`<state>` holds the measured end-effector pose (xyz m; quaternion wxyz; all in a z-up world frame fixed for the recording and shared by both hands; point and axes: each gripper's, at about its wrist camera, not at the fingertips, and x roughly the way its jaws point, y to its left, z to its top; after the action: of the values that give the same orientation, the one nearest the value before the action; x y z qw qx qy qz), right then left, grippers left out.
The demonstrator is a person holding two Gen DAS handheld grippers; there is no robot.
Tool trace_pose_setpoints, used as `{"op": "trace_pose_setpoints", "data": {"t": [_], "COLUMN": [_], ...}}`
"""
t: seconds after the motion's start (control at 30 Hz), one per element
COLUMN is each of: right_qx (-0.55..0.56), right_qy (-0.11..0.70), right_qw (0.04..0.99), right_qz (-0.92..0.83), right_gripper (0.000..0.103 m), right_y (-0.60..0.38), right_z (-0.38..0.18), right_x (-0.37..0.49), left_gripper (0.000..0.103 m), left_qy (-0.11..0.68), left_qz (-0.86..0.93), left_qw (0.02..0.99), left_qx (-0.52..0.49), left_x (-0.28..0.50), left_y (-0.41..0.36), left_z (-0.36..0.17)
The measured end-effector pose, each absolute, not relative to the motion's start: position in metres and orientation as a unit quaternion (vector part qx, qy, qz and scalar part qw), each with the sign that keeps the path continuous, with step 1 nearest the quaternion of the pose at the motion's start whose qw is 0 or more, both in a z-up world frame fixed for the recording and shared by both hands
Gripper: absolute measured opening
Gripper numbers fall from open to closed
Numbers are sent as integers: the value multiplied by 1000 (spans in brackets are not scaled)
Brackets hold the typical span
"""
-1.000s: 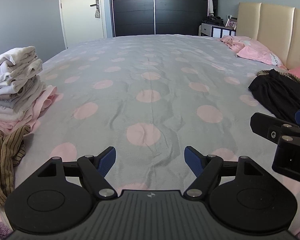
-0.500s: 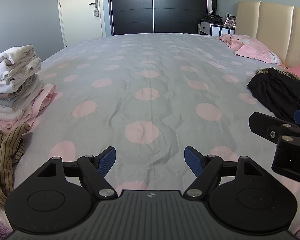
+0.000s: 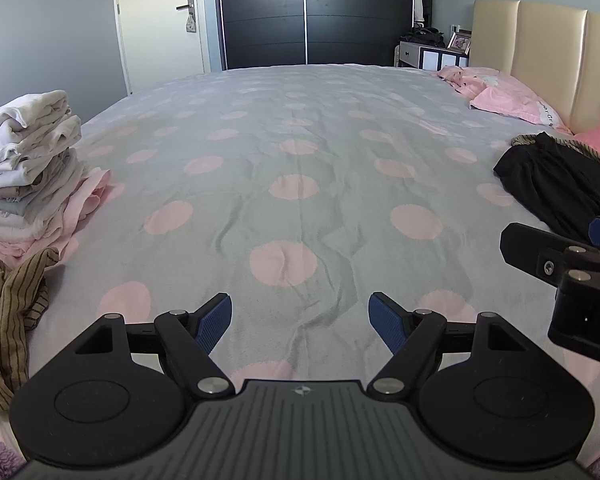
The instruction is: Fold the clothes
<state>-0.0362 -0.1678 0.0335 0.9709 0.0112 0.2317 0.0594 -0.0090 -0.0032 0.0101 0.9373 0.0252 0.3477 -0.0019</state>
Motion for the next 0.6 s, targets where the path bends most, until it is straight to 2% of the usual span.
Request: {"op": "trace_pose_setpoints", "data": {"t": [0.27,0.6], "right_qx": [11,51], "right_qy": [241,286], "right_qw": [969,957], "right_qz": [50,10], "right_gripper": [90,90], "right_y": [-179,-245], "right_z": [30,30], "right_x": [-36,-22], "left_gripper": [75,76], "left_qy": [339,353], "left_qz": [-10,-1], "left_qw": [940,935], "left_qx": [38,35], "left_x": [-12,4], "left_y": [-5,2], "left_z": [10,16]}}
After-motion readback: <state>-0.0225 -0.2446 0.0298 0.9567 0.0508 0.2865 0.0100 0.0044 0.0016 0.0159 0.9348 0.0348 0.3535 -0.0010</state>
